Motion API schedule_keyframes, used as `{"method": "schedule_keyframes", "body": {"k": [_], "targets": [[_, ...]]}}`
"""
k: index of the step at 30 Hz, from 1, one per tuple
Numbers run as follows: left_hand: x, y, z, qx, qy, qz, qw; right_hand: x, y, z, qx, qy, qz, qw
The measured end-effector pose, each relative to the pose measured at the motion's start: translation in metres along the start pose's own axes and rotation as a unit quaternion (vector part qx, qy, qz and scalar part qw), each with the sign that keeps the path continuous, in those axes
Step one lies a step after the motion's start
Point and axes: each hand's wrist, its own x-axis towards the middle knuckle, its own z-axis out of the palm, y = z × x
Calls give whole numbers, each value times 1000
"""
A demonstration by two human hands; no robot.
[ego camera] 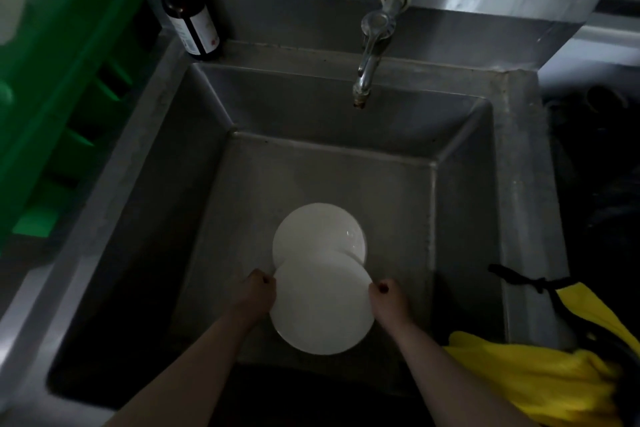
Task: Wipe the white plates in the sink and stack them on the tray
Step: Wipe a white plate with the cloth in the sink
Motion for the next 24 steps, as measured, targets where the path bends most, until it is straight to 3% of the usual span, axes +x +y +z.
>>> {"method": "schedule_keyframes", "body": {"k": [9,15,19,24], "targets": [[3,-22,-5,-60,-92,-46,993,-22,-16,-22,-12,-13,11,1000],[-54,10,-34,-124,-104,-63,985,-30,-38,-43,-42,-34,64,996],[-72,23,-51,-110,-117,-67,985,-58,-55,-69,45,-53,73,995],[-96,43,-79,-131,-133,-82,979,-81,-86,-90,69,-58,73,993]]}}
